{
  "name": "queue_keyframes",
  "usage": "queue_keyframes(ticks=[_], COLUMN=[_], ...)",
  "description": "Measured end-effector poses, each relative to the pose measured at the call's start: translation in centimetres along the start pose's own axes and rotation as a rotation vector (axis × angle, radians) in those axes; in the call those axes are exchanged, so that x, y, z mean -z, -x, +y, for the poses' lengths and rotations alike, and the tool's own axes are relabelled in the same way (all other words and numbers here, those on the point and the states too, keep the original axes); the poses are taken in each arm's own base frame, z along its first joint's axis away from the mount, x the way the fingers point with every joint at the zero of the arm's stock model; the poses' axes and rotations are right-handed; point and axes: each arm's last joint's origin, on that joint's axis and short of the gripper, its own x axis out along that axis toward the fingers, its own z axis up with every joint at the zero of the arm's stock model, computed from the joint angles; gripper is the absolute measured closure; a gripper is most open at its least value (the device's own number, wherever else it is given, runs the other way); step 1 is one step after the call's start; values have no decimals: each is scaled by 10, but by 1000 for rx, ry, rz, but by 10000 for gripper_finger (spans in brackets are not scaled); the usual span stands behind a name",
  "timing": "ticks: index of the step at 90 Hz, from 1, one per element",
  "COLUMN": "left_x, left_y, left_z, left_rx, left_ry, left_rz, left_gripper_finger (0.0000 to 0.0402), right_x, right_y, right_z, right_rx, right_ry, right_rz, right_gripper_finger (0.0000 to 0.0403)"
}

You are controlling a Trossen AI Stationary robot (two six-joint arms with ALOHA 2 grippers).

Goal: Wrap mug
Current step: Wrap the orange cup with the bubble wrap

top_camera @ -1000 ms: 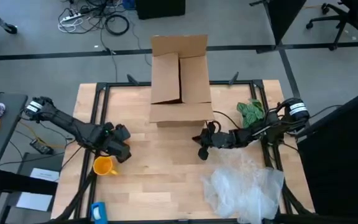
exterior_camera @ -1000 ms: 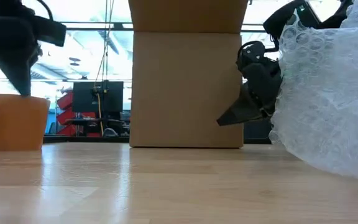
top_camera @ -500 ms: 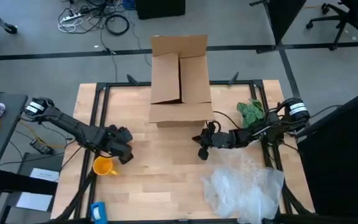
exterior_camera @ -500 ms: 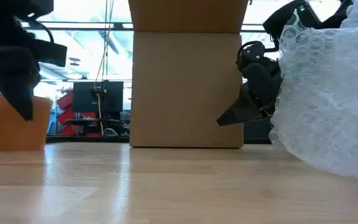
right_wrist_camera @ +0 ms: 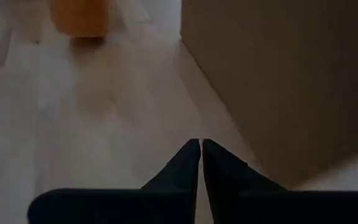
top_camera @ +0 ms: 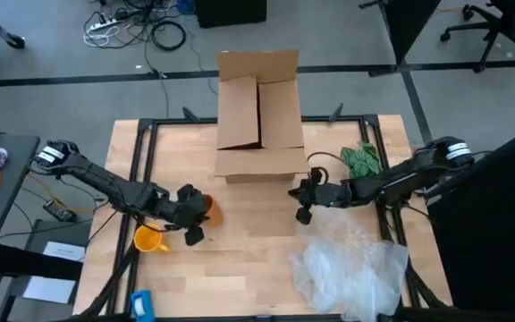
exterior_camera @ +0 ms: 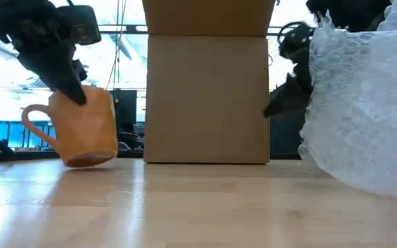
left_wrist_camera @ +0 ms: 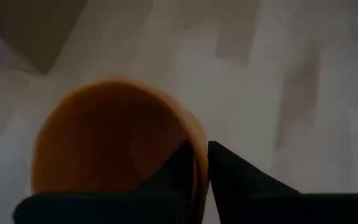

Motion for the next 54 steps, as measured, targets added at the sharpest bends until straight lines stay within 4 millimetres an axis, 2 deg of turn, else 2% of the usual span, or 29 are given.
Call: queue_keyframes(ticks=[15,25,38,54], left_x=[0,0,-4,-4], left_y=[-16,-28,-40,-40], left_z=[-6,-12,-19,-21], left_rx=[-7,13,71,77], left_ry=[-43,-89,-97,-111], left_rz=[15,7,-19,60], left_gripper_finger=[380,373,345,305], right_x=[-10,-14,-16,-10], right_y=[29,40,41,32], right_z=[-15,-22,-24,-24], right_rx=[50,110,142,134], right_ry=[-31,-64,-94,-142], right_rz=[-20,-62,-77,-30], right_gripper_finger=[403,403,403,403])
